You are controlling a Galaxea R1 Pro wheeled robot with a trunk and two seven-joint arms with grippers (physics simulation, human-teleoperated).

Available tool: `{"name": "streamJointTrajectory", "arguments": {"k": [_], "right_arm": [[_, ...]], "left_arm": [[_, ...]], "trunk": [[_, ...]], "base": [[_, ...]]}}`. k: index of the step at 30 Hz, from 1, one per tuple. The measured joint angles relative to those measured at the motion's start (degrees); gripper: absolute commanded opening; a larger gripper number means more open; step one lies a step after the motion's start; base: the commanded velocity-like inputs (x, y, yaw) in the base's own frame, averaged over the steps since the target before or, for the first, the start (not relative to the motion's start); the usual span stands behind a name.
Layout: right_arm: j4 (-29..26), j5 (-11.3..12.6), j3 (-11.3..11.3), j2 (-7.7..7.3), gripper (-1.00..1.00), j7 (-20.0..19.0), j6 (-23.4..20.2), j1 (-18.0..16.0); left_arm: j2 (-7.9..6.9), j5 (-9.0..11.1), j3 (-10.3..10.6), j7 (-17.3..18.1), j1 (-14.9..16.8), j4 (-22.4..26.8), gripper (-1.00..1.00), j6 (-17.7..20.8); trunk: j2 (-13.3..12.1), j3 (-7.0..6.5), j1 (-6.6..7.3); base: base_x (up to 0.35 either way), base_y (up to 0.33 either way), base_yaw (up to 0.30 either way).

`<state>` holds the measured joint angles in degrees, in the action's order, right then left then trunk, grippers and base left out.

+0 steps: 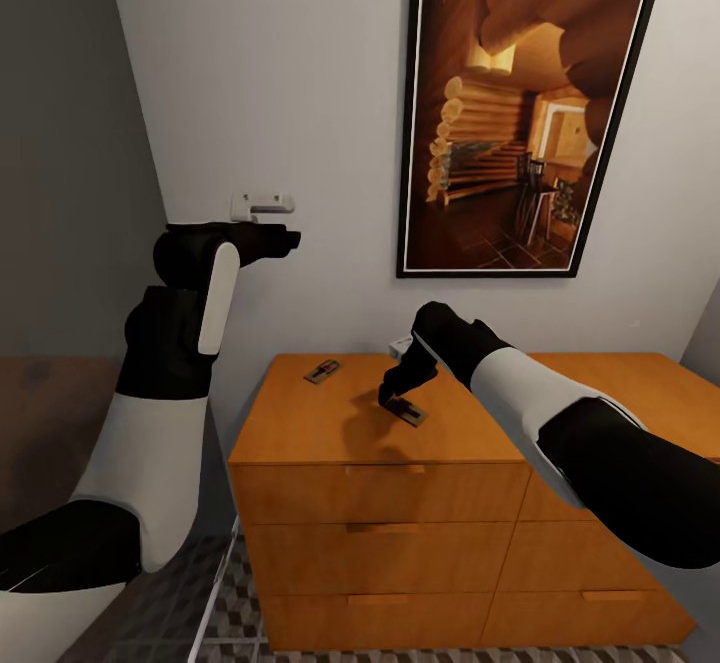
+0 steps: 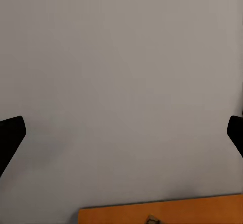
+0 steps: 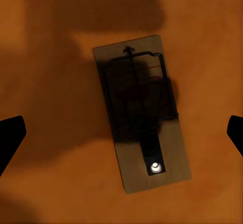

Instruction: Take the four mousetraps from the cabinet in the bathroom and place them on the bathroom floor. Make sure all four end up on the same floor surface, and ensure that at least two of them are either under or directly next to the same bathroom sink.

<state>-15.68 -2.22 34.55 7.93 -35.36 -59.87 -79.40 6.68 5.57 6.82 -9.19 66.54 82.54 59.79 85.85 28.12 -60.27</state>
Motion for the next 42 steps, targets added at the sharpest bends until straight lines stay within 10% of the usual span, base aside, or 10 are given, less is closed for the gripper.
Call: {"name": "streamJointTrajectory", "arguments": {"k": [42], "right_arm": [[0.0,-0.7,0.0,-0.01,1.00,-0.4,0.0,-0.3]], "left_arm": [[0.00,0.0,0.0,0.0,-0.2,0.8,1.00,0.0]], "trunk": [[6.0,2.69,-3.30]], "base": [[0.000,0.000,0.000]]}}
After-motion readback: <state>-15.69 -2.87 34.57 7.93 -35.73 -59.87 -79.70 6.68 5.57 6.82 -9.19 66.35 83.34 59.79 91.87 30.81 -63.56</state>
